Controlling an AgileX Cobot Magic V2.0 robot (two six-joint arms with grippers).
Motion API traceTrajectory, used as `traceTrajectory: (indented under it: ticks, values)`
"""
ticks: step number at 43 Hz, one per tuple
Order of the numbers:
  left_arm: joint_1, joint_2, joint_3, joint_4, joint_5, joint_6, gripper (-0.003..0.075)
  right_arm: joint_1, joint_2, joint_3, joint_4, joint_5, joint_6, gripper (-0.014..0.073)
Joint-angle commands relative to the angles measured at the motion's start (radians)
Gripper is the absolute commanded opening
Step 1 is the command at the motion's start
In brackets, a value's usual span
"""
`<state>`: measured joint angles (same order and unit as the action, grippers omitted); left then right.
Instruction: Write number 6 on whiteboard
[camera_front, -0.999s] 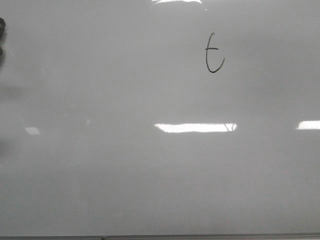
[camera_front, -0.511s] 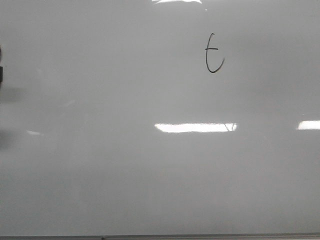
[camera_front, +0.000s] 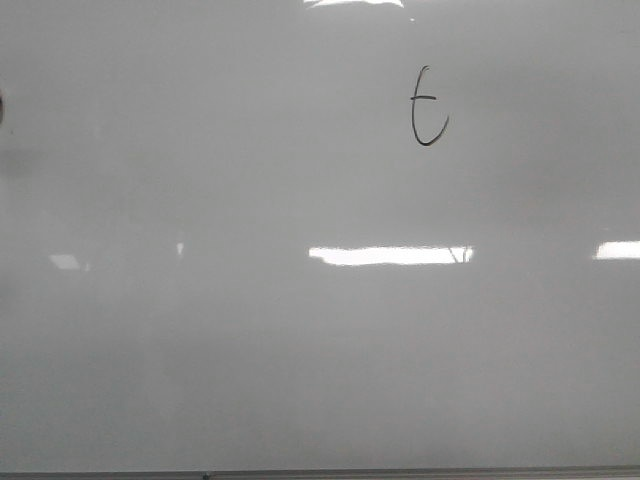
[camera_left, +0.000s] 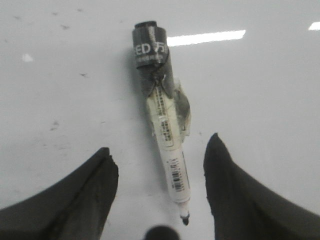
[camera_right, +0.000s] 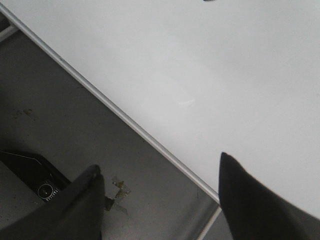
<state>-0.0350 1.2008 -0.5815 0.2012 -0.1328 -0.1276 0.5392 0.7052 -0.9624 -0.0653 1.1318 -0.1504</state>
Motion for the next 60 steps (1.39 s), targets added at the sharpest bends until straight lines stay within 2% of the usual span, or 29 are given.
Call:
traceTrajectory:
  ticks: [1, 8, 17, 28, 34, 40, 44, 53, 57, 60]
  values:
    - [0.002, -0.103, -0.086, 0.019, 0.159, 0.001, 0.0389, -0.005, -0.019, -0.033, -0.057, -0.022, 0.075, 0.0508]
    - [-0.041, -0.238, -0.194, 0.019, 0.489, 0.01, 0.0389, -0.005, -0.063, -0.033, -0.025, -0.011, 0.13, 0.0508]
    - [-0.199, -0.384, -0.267, -0.066, 0.723, 0.047, 0.0388, -0.005, -0.119, -0.032, 0.065, -0.017, 0.129, 0.0508]
    - [-0.399, -0.535, -0.268, -0.149, 0.818, 0.054, 0.0388, -0.005, -0.134, -0.032, 0.065, -0.019, 0.129, 0.0508]
    - [-0.453, -0.562, -0.268, -0.147, 0.818, 0.054, 0.0387, -0.005, -0.134, -0.032, 0.065, -0.021, 0.129, 0.0508]
    - [-0.461, -0.562, -0.268, -0.146, 0.818, 0.085, 0.0371, -0.005, -0.134, -0.032, 0.065, -0.022, 0.129, 0.0504]
    - [-0.461, -0.562, -0.268, -0.138, 0.818, 0.102, 0.0302, -0.005, -0.134, -0.032, 0.065, -0.022, 0.129, 0.0414]
    - [-0.461, -0.562, -0.268, -0.128, 0.818, 0.102, 0.0092, -0.005, -0.134, -0.032, 0.065, -0.022, 0.129, 0.0071]
    - [-0.461, -0.562, -0.268, -0.124, 0.818, 0.102, 0.001, -0.005, -0.134, -0.032, 0.065, -0.022, 0.129, -0.0032]
    - [-0.461, -0.562, -0.268, -0.124, 0.818, 0.102, -0.002, -0.005, -0.134, -0.032, 0.065, -0.022, 0.129, -0.0071]
